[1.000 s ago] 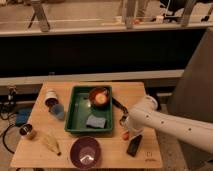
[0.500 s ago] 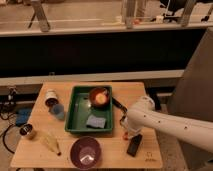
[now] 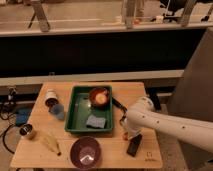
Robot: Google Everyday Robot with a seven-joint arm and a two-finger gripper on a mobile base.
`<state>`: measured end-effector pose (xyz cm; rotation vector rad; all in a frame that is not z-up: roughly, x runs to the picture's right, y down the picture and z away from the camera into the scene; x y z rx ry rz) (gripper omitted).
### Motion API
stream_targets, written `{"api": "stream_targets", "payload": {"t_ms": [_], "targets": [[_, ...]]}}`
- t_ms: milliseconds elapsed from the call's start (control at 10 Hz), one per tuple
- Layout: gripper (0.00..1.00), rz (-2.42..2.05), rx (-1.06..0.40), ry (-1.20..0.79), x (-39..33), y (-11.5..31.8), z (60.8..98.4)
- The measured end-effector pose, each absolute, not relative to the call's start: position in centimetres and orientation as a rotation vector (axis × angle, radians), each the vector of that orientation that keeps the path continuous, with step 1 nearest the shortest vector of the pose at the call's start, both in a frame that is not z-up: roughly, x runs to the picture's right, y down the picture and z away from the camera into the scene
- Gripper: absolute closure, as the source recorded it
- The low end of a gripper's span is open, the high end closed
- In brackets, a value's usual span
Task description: Place pepper in plastic cup
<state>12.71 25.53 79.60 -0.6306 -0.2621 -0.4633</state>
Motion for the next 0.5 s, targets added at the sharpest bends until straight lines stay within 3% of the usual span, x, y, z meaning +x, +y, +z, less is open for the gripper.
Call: {"api": "stream_targets", "payload": {"t_ms": [500], "targets": [[0.59,-0.459,-0.646,-0.261,13.11,26.19,80.53]]}}
